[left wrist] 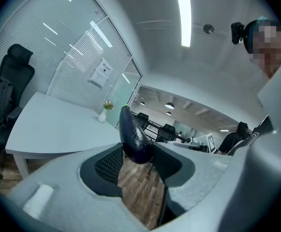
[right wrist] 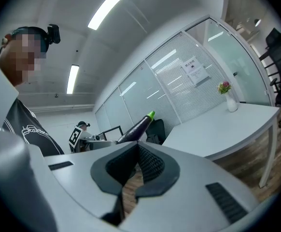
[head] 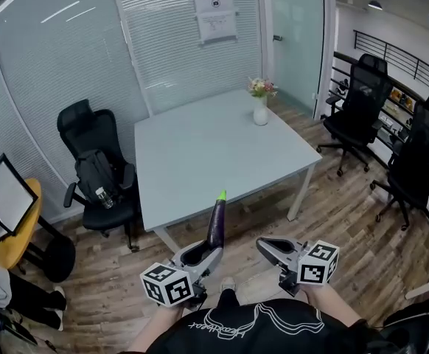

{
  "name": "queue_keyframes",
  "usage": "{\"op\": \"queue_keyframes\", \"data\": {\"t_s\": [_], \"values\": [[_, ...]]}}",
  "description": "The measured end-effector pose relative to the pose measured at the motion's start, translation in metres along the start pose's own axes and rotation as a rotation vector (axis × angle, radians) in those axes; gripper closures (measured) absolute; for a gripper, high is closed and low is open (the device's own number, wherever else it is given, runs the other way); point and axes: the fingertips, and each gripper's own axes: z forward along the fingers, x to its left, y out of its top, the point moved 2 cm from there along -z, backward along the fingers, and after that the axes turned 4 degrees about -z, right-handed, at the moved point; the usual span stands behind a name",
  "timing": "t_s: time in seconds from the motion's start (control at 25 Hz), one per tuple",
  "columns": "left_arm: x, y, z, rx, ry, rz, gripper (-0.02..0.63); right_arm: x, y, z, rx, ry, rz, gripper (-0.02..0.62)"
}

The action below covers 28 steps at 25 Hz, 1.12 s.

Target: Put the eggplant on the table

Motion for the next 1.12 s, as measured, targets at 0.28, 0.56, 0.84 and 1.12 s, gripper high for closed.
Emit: {"op": "queue_keyframes", "data": {"t_s": [0.28,0.56,0.84,1.12], "values": [[0.073,0.045,0.040,0.015,-0.005,-0.009,0.413,-0.066,0.024,0.063,-0.008,-0.057,0.032,0.586],[0.147,0.101,0.076,0.009,0.004,-0.002,0.413,-0.123,0.055,0.131,0.010,-0.084,0.027,0.586],[0.214,0.145,0.109,0.003,0.000,0.007,0.413,-0.174,0.075,0.197,0.012,-0.091,0.030,0.586],[0.263,0.174,0.137,-0.012,-0.009,0.013,0.413,-0.210,0.086,0.242,0.024,-0.090,0.002,0.586]]}}
